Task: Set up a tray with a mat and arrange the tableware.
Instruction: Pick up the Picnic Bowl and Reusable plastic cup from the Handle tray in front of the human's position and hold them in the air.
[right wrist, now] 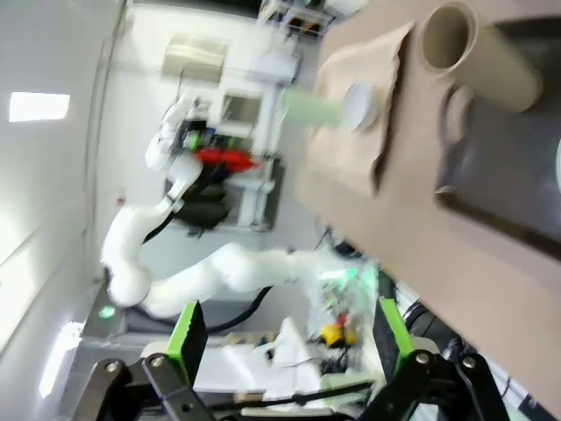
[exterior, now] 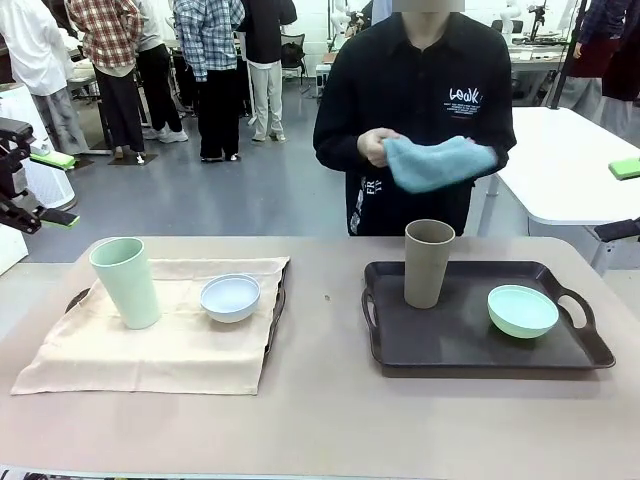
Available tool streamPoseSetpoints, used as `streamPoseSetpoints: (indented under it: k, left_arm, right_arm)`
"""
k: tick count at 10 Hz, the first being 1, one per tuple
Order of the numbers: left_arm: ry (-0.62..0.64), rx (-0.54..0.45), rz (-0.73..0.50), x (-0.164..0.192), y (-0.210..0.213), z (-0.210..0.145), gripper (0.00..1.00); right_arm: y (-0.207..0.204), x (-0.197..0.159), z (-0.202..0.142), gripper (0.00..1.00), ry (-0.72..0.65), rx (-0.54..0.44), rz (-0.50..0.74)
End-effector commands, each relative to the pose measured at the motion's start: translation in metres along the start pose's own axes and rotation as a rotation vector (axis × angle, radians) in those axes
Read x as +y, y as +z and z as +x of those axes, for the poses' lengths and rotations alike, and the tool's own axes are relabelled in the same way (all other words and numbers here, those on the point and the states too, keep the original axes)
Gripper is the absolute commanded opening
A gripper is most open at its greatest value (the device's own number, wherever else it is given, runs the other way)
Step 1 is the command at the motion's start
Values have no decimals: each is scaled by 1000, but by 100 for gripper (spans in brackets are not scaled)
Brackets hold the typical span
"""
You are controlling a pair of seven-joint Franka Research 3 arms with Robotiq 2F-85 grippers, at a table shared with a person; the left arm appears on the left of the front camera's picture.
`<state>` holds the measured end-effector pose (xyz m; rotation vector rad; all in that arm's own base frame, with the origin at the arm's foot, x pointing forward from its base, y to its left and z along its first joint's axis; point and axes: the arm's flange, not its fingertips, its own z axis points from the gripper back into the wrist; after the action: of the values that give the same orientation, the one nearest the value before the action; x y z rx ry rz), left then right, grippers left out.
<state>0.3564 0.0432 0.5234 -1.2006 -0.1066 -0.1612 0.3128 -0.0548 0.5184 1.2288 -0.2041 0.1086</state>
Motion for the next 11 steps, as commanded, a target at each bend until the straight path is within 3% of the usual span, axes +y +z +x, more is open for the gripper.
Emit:
streamPoseSetpoints:
  k: [1,4,5,6,7,8,10,11]
  left_arm:
    - [-367,52,133,-34,-66,21,100]
    - [-767,258,403,-65,-195,29,100]
    - [-1040,300,462,-63,-248,23,100]
    - [-1364,280,482,-57,-291,11,100]
    - [-1640,183,466,-47,-319,12,100]
    - [-874,376,405,-84,-272,5,100]
    - [-874,376,405,-84,-272,5,100]
    - [-874,376,405,-84,-272,5,100]
  right_arm:
    - [-7,24,19,100,53,-106,-297]
    - [-14,37,38,100,-91,-123,-729]
    - [-20,33,41,100,-142,-92,-842]
    - [-30,23,39,100,-182,7,-924]
    - [-37,15,37,100,-210,59,-923]
    - [-19,33,41,100,-70,-131,-876]
    - [-19,33,41,100,-70,-131,-876]
    - [-24,24,40,100,-113,-72,-925]
